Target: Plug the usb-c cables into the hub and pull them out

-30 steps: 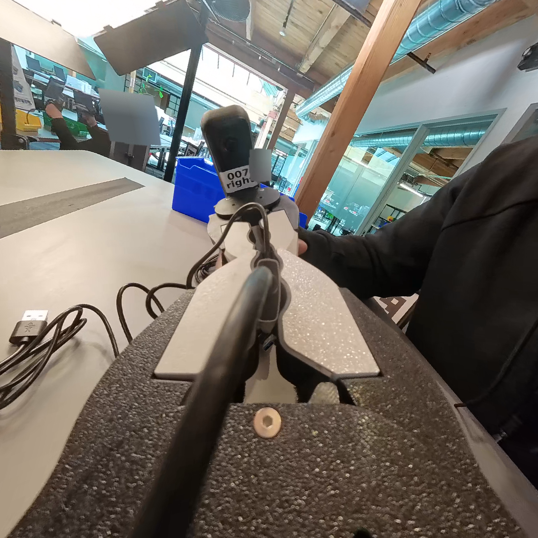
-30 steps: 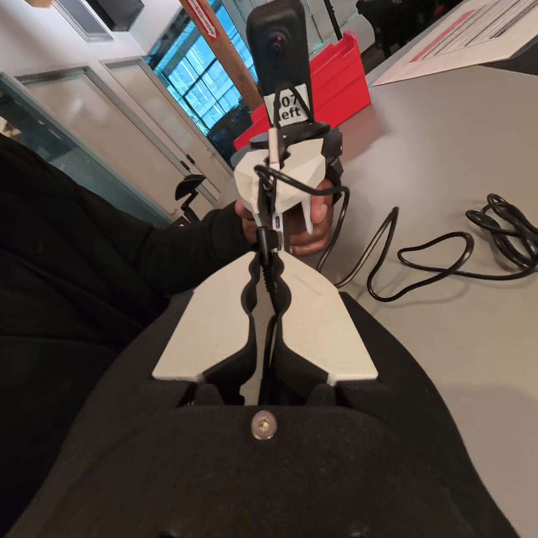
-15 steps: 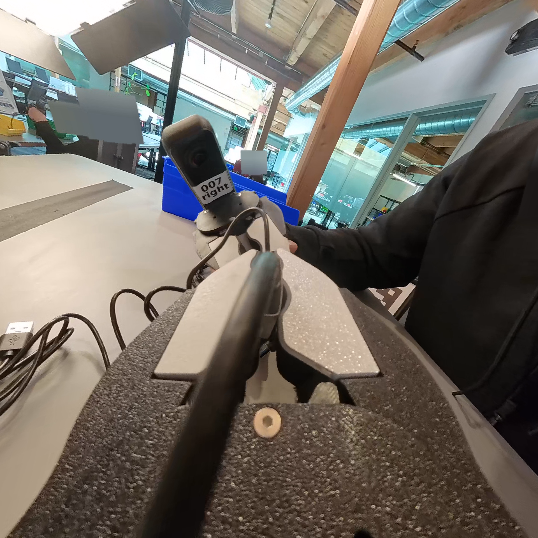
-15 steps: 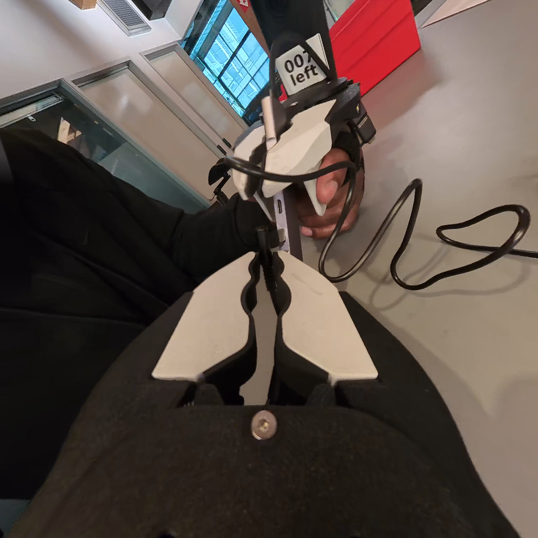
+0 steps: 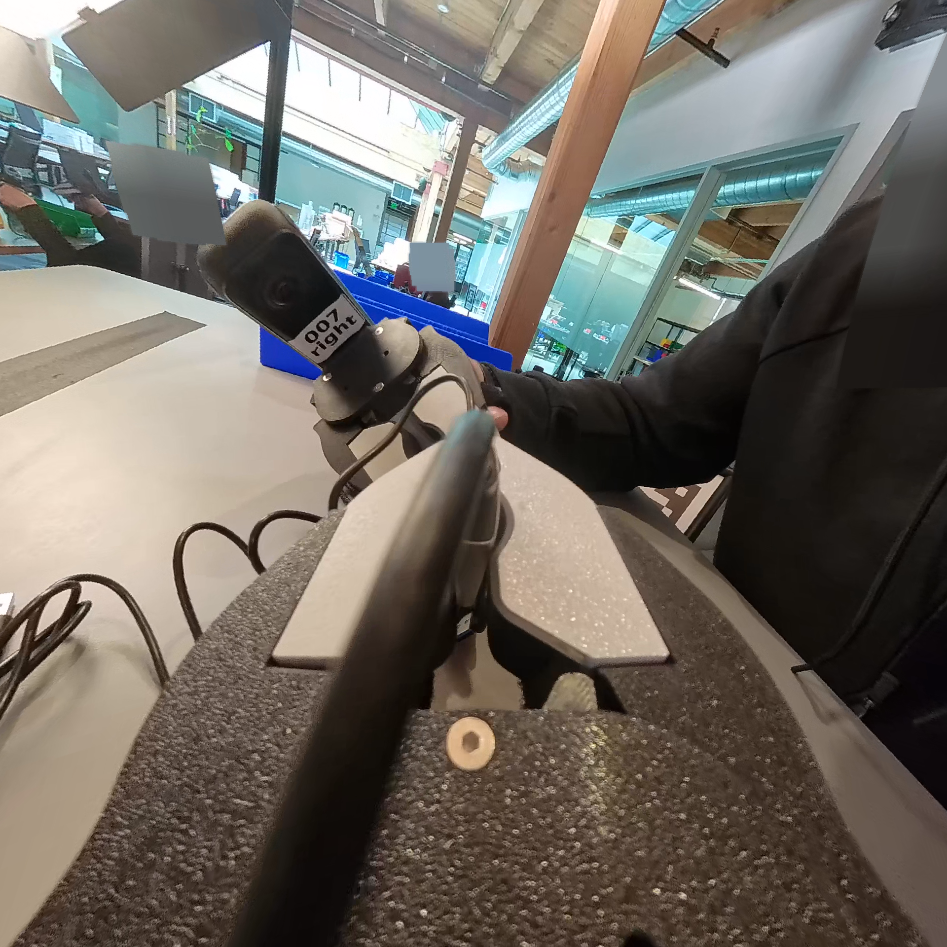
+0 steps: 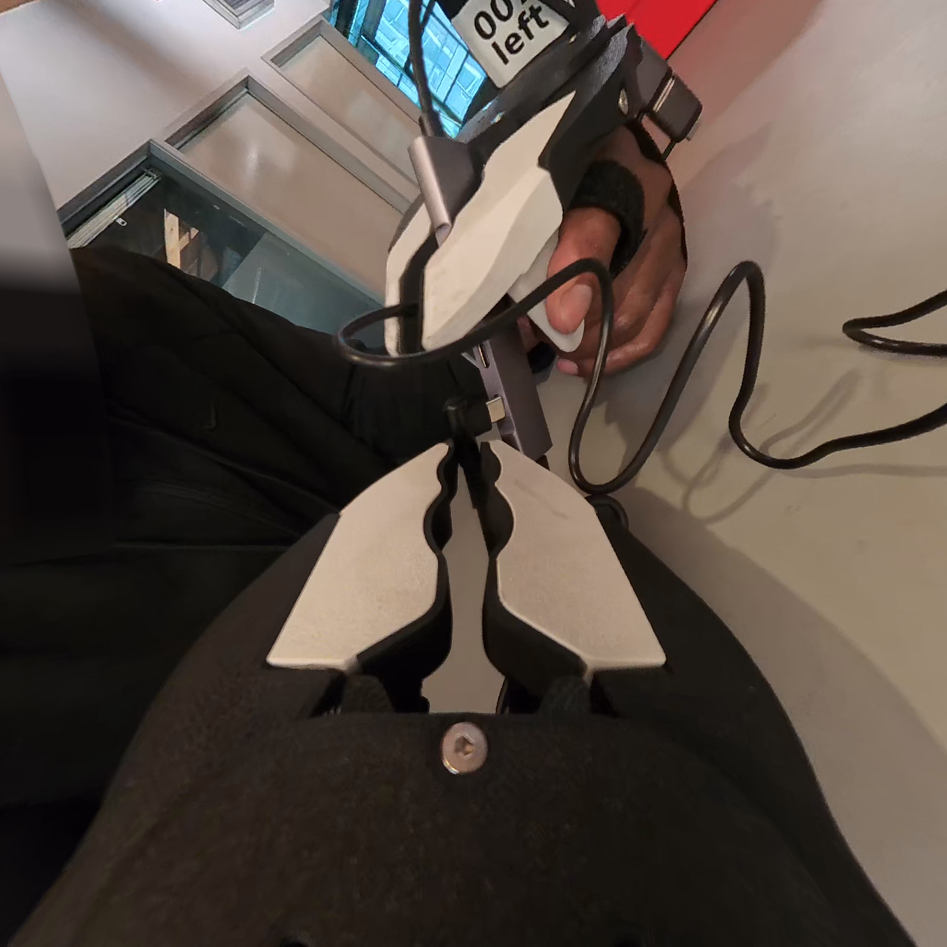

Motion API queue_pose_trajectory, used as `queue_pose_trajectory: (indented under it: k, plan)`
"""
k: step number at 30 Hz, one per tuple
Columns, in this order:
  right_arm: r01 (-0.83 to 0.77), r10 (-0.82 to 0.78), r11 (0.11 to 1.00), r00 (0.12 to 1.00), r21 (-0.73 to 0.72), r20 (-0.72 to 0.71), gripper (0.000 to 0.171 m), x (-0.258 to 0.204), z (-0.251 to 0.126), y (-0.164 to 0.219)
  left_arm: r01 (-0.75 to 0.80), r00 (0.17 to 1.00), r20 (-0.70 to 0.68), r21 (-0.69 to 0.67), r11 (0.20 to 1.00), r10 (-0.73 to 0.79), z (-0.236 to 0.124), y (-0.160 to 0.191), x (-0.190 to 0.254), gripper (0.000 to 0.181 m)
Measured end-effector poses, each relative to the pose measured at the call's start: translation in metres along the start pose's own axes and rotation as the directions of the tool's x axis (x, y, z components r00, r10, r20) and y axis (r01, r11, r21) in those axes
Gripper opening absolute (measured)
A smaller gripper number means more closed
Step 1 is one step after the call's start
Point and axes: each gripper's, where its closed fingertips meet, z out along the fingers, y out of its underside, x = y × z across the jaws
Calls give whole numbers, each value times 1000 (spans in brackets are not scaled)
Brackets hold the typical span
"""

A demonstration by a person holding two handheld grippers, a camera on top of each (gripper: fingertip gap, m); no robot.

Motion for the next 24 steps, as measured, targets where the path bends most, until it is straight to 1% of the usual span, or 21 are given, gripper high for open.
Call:
queue_pose_trajectory:
  k: [7,14,20,24]
  plan:
    - [-13,14,1000,998,-11,63,8,-3,-1,3,19,998,-62,7,1000,-18,3,1,9,8]
    - [31,-20,995,993,-95,113,8,-11,7,16,26,995,-100,-7,1000,-27,10,4,15,10]
    - [22,-6,995,988,-100,157,8,-14,6,18,19,989,-150,-6,1000,-20,11,5,24,9]
    - [14,1,995,988,-99,153,8,-13,6,18,15,982,-188,-10,1000,-17,12,6,31,5]
